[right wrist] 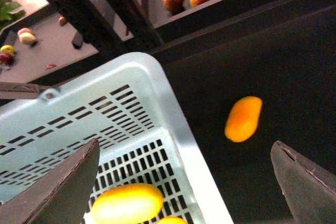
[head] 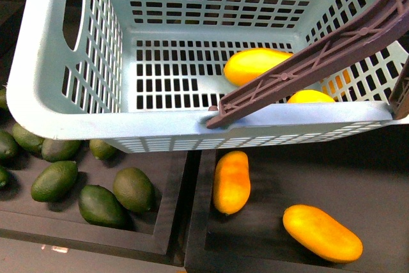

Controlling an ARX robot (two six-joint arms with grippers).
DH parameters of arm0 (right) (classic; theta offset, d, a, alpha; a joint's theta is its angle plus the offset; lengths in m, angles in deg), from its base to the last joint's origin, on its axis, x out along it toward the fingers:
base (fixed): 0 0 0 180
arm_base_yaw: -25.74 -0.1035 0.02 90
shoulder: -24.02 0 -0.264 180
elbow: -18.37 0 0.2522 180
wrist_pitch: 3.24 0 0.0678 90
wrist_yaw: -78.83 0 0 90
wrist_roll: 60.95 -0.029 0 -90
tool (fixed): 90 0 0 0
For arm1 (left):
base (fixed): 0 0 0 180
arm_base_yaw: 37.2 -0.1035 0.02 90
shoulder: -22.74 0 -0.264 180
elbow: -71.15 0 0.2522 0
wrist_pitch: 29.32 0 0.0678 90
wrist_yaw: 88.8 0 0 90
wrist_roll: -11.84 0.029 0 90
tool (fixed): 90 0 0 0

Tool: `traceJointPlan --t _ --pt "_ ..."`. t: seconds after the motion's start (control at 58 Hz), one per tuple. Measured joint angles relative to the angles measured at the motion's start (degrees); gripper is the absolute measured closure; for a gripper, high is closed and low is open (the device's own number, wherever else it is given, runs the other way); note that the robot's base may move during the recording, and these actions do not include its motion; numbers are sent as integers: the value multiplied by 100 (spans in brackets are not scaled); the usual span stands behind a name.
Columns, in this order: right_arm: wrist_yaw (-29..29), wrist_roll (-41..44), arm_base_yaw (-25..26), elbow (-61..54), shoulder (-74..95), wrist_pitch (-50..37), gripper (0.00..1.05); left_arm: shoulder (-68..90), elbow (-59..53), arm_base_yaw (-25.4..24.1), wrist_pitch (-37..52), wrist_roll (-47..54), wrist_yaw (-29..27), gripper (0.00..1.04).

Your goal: Pick lemon and mango into basket

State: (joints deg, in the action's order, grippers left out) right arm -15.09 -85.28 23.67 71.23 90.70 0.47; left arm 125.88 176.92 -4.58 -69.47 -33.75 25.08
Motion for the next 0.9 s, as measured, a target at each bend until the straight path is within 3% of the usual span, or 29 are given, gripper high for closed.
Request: traceJointPlan --t 0.069,0.103,0.19,0.414,0.569,0.897 --pt "249 466 140 -380 -164 -758 17 0 0 -2 0 -7 17 97" --pt "332 1001 181 -745 -271 -1679 24 0 0 0 0 -11 28 97" --pt "376 1703 186 -1279 -466 -2490 37 0 0 0 0 -4 33 97" --pt "389 2273 192 -2157 -1043 -2813 72 7 0 0 0 -2 15 97" --pt "389 2391 195 -2688 -1558 -2822 103 7 0 0 0 -4 13 97" --pt "389 2398 197 -3309 -2524 -2483 103 7 0 0 0 -4 17 97"
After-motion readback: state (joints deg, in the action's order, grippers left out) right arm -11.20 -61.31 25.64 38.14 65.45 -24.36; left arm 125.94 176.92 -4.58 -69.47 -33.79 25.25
